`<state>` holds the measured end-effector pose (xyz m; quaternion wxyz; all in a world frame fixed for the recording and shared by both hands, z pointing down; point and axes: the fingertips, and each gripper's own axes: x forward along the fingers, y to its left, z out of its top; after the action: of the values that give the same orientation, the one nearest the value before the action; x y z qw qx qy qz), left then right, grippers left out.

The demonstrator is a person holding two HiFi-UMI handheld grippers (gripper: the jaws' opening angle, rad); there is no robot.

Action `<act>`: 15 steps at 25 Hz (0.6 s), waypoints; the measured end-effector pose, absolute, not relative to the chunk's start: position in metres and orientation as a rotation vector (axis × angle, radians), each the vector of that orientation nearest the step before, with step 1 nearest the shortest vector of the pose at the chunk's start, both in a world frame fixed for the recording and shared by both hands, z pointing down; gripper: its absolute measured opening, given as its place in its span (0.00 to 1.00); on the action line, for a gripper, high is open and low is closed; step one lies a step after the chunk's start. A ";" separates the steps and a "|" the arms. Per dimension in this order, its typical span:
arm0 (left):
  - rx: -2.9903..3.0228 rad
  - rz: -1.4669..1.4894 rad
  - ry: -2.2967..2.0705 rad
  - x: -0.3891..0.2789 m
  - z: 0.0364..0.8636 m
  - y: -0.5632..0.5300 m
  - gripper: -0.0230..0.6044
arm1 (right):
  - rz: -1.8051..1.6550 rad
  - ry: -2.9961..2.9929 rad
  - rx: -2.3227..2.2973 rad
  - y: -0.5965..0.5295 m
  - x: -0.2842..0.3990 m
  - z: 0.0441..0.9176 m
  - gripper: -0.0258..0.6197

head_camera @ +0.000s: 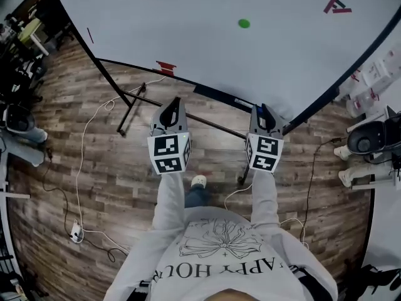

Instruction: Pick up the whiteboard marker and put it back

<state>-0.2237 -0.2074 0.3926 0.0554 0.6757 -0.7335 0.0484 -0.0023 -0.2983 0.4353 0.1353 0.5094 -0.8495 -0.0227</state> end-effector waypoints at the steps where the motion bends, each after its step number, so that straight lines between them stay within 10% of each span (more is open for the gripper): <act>1: 2.062 0.153 -2.213 -0.230 0.394 -0.219 0.05 | -0.071 -2.445 1.472 -0.308 -0.009 0.438 0.16; 15: 2.111 0.241 -2.053 -0.279 0.439 -0.309 0.05 | -0.205 -2.159 1.076 -0.385 -0.058 0.529 0.17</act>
<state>-0.2793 -0.3094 0.4393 0.0933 0.7115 -0.6917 0.0811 -0.0575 -0.3853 0.5289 0.3528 0.4158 -0.8344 -0.0794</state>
